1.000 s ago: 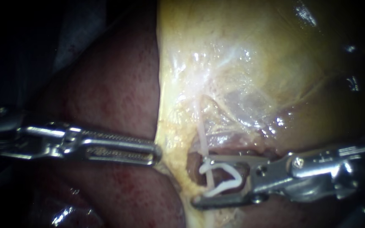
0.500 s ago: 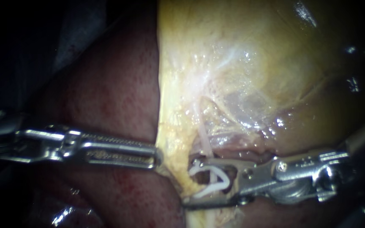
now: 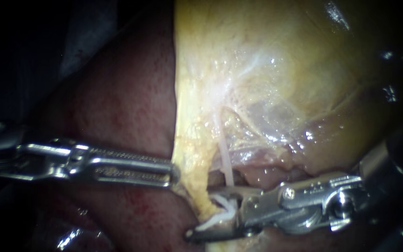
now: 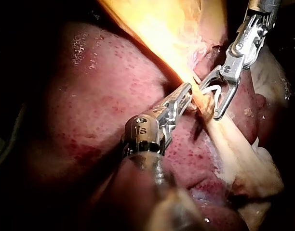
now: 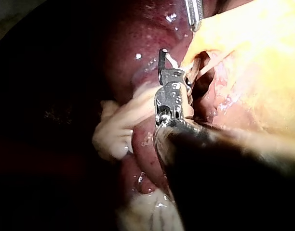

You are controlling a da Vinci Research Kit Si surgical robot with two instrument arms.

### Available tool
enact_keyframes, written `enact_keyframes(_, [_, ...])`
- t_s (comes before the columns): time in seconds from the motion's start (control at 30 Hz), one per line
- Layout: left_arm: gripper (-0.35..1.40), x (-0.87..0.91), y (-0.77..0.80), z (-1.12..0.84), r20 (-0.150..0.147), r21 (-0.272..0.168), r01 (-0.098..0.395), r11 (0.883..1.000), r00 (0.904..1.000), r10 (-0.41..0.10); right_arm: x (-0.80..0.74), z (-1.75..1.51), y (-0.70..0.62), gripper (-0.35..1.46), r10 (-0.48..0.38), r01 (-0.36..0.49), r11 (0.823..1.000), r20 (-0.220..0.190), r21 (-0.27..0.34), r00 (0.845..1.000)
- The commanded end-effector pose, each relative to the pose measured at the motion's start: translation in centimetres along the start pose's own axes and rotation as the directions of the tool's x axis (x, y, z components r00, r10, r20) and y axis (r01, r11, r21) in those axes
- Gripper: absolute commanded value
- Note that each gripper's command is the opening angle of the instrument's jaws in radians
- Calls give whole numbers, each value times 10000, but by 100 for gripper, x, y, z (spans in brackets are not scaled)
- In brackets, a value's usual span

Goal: Clipping first clip left tube

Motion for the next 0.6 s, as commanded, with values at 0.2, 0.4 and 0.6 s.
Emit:
enact_keyframes(0.2, [-35, 0, 0, 1, -2, -2, 5, 10000, 10000, -5, 1, 8, 1, 53, 66, -66, 10000, -3, -48, 10000])
enact_keyframes(0.4, [-35, 0, 0, 2, 0, -5, 6, 10000, 10000, -6, 4, 13, 2, 50, 80, -80, 9999, -8, -74, 10000])
enact_keyframes(0.6, [-35, 0, 0, 2, 2, -9, 7, 10000, 10000, -7, 6, 16, 3, 49, 87, -87, 9999, -12, -92, 10000])
